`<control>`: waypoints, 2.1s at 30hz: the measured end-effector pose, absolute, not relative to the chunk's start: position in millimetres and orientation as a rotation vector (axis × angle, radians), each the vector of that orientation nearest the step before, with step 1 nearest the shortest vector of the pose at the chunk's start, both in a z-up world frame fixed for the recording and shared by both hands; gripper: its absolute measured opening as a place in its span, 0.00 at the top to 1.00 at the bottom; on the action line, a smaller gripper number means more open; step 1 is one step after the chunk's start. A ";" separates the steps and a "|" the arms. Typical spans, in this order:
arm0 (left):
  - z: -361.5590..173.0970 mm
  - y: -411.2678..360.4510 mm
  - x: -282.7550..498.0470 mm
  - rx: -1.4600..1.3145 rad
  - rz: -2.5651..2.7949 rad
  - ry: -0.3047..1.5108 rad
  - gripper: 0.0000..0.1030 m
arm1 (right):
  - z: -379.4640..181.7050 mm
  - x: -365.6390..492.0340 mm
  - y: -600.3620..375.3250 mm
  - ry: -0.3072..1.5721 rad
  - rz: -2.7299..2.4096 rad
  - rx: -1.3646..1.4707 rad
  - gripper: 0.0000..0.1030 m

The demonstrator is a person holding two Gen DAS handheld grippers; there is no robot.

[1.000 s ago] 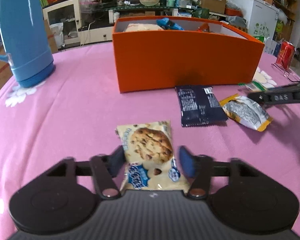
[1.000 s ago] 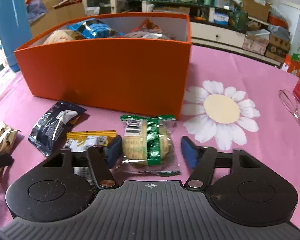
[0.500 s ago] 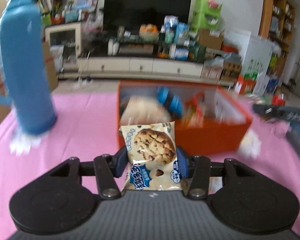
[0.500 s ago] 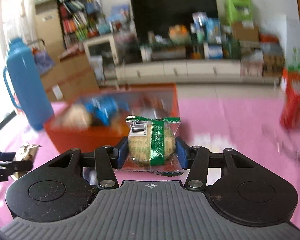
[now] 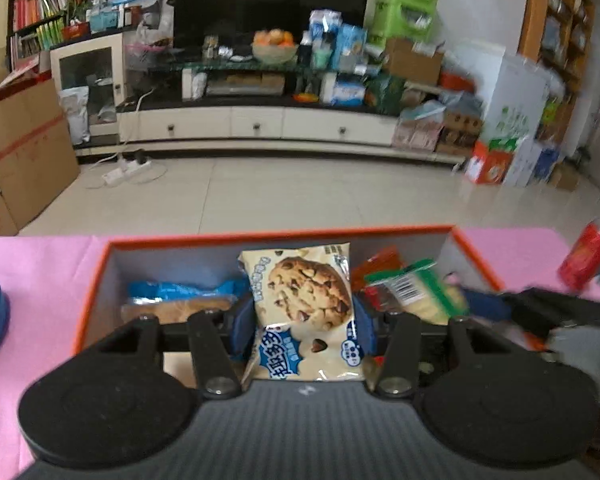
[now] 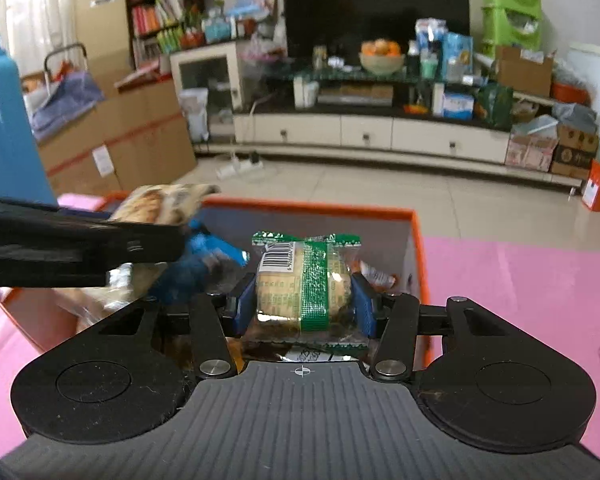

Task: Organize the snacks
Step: 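Carry both packs over the orange box and open both tools to drop them, then close left tool on dark navy packet while right tool moves to yellow-silver packet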

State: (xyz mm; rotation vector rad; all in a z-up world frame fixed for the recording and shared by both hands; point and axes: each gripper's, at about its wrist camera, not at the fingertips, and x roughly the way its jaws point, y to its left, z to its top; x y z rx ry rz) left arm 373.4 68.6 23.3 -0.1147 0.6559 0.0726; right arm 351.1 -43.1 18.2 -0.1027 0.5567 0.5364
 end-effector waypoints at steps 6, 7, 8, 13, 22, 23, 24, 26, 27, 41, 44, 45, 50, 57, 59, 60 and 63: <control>24.8 70.5 366.8 -0.128 0.073 0.606 0.32 | 15.4 351.9 -36.7 0.536 0.535 -0.158 0.57; 33.5 73.7 356.3 -0.158 0.079 0.573 0.32 | 17.5 351.9 -37.8 0.536 0.542 -0.144 0.54; 41.5 75.4 346.3 -0.170 0.083 0.538 0.31 | 20.7 350.8 -40.6 0.541 0.546 -0.125 0.41; 90.8 82.4 259.7 -0.158 0.114 0.376 0.27 | 51.7 326.0 -58.6 0.492 0.531 -0.075 0.18; 34.5 73.1 141.3 -0.186 0.094 0.579 0.26 | 57.7 228.2 -123.4 0.455 0.478 0.081 0.09; 22.2 68.8 137.2 -0.206 0.085 0.617 0.26 | 49.4 220.9 -130.8 0.485 0.468 0.083 0.09; 8.0 62.6 134.0 -0.241 0.067 0.665 0.26 | 40.2 213.1 -139.0 0.513 0.457 0.088 0.09; -8.9 50.7 134.7 -0.300 0.024 0.712 0.26 | 25.7 203.4 -155.1 0.557 0.432 0.088 0.09; -15.1 42.2 139.3 -0.319 0.002 0.729 0.26 | 20.7 201.1 -162.1 0.569 0.423 0.082 0.09; -47.0 -33.4 237.2 -0.293 -0.030 0.852 0.38 | -16.9 206.7 -260.0 0.682 0.371 0.374 0.09; -49.0 -59.0 228.5 -0.218 -0.100 0.843 0.38 | -13.9 212.5 -254.3 0.690 0.378 0.391 0.09; -49.5 -66.7 225.0 -0.200 -0.123 0.841 0.38 | -13.1 213.7 -252.0 0.695 0.374 0.390 0.09; -50.1 -88.1 203.8 -0.165 -0.293 0.850 0.38 | -17.1 216.4 -257.2 0.716 0.343 0.408 0.09; -17.9 -36.2 169.1 -0.077 -0.075 0.711 0.17 | -27.1 220.1 -254.3 0.769 0.337 0.393 0.09; -13.3 -10.1 178.5 -0.058 0.063 0.701 0.16 | -27.0 218.9 -249.0 0.770 0.346 0.375 0.09; -15.1 2.2 187.7 -0.059 0.112 0.723 0.16 | -27.1 219.2 -245.9 0.773 0.351 0.367 0.09; -31.4 23.8 217.8 -0.085 0.154 0.804 0.16 | -28.3 220.6 -238.0 0.785 0.364 0.350 0.09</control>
